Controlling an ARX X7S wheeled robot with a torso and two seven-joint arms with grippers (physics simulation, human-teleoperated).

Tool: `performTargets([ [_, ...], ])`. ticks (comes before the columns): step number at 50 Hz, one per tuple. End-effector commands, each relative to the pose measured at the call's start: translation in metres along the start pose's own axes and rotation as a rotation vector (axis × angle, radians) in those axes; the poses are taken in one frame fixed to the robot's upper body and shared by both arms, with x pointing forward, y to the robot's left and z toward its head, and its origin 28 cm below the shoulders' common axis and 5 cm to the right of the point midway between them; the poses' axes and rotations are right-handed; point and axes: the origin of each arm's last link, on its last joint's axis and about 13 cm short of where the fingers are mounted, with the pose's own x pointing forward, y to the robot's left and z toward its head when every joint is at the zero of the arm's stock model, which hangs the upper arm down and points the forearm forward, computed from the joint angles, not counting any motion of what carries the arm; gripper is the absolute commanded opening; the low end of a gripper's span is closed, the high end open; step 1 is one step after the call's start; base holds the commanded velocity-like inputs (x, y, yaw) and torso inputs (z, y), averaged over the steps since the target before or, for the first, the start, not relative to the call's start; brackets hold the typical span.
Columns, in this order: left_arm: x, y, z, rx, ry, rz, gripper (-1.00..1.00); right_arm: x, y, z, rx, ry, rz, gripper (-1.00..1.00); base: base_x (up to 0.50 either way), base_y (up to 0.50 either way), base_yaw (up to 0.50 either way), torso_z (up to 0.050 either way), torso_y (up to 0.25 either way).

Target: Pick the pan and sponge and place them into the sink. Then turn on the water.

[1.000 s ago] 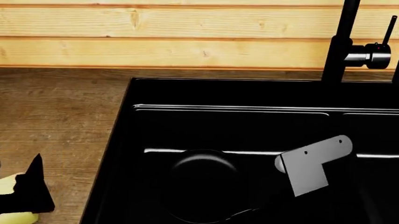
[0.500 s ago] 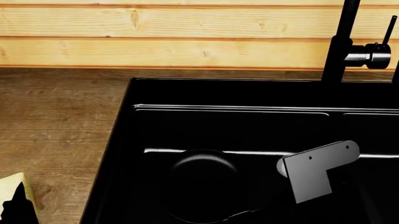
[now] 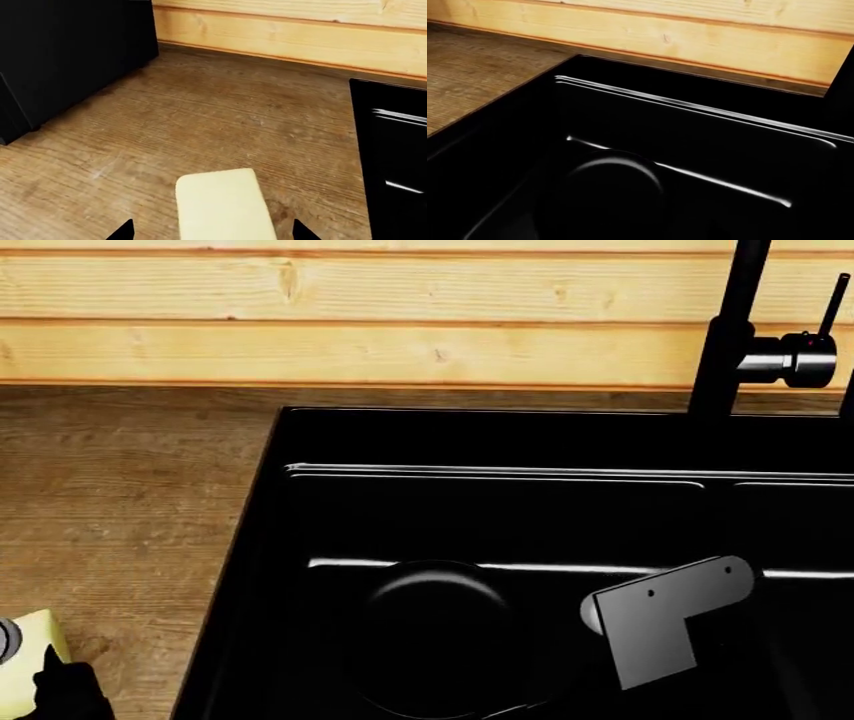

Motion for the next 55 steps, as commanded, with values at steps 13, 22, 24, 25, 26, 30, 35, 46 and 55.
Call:
performTargets([
  [13, 0.016, -0.022, -0.004, -0.063, 0.035, 0.051, 1.00, 0.002, 0.001, -0.004, -0.001, 0.010, 0.006, 1.00, 0.00, 0.00, 0.00, 0.000, 0.000],
  [22, 0.021, -0.027, -0.013, -0.033, 0.057, 0.056, 1.00, 0.003, 0.002, -0.007, 0.005, 0.012, 0.011, 1.00, 0.00, 0.00, 0.00, 0.000, 0.000],
  [24, 0.022, -0.028, -0.015, -0.025, 0.062, 0.054, 1.00, 0.003, 0.002, -0.008, 0.006, 0.013, 0.012, 1.00, 0.00, 0.00, 0.00, 0.000, 0.000],
  [25, 0.022, -0.027, -0.016, -0.026, 0.066, 0.057, 1.00, 0.003, 0.002, -0.008, 0.006, 0.014, 0.012, 1.00, 0.00, 0.00, 0.00, 0.000, 0.000],
  [26, 0.022, -0.027, -0.017, -0.023, 0.067, 0.059, 1.00, 0.003, 0.002, -0.008, 0.007, 0.014, 0.011, 1.00, 0.00, 0.00, 0.00, 0.000, 0.000],
  [30, 0.024, -0.025, -0.018, -0.021, 0.066, 0.077, 1.00, 0.003, 0.002, -0.009, 0.010, 0.018, 0.012, 1.00, 0.00, 0.00, 0.00, 0.000, 0.000],
  [35, 0.029, -0.024, -0.022, 0.005, 0.061, 0.106, 1.00, 0.003, 0.002, -0.010, 0.009, 0.021, 0.012, 1.00, 0.00, 0.00, 0.00, 0.000, 0.000],
  [46, 0.033, -0.023, -0.034, 0.033, 0.114, 0.120, 1.00, 0.003, 0.002, -0.013, 0.013, 0.028, 0.013, 1.00, 0.00, 0.00, 0.00, 0.000, 0.000],
  [55, 0.035, -0.026, -0.039, 0.052, 0.132, 0.110, 1.00, 0.003, 0.003, -0.015, 0.017, 0.030, 0.014, 1.00, 0.00, 0.00, 0.00, 0.000, 0.000],
])
